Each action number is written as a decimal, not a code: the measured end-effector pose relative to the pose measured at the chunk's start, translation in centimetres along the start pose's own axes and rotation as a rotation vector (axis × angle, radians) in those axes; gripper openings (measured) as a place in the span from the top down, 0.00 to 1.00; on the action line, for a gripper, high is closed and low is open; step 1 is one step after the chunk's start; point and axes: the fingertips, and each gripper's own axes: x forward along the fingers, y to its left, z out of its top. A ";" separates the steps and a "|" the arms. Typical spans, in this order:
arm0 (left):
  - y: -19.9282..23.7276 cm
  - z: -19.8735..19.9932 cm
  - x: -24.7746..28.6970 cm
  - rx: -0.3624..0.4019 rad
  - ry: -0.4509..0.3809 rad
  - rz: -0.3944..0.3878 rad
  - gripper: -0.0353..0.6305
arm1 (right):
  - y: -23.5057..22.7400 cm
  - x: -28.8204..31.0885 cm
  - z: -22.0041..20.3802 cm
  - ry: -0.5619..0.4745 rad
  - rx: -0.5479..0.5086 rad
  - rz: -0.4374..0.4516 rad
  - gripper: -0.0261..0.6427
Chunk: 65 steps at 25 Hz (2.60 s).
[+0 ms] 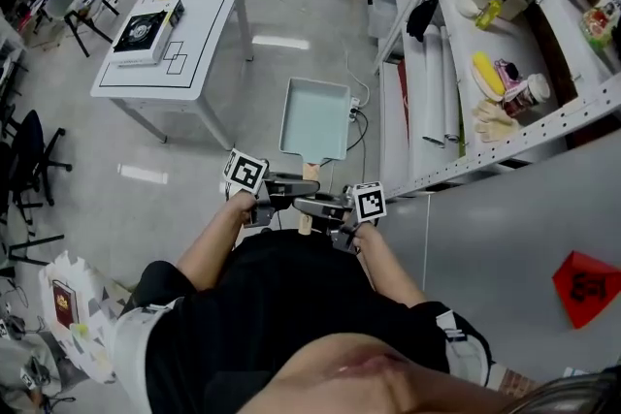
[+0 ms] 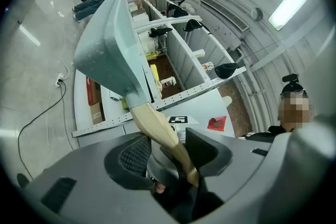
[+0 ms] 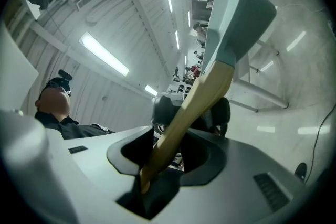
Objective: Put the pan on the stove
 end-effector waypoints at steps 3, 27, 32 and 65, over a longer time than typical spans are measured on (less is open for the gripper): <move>-0.6 -0.1 0.9 -0.013 -0.017 -0.015 0.62 | 0.3 -0.8 -0.1 0.023 -0.009 -0.001 0.71; -0.7 -0.9 0.1 -0.043 -0.100 0.038 0.62 | -0.3 -0.2 -0.8 0.102 -0.031 0.102 0.72; 0.6 1.3 0.1 -0.029 -0.110 0.034 0.62 | -1.4 -0.2 1.4 0.100 -0.034 0.095 0.72; 15.1 32.8 -5.2 -0.003 -0.040 -0.027 0.61 | -13.4 6.2 34.4 0.050 -0.068 0.033 0.72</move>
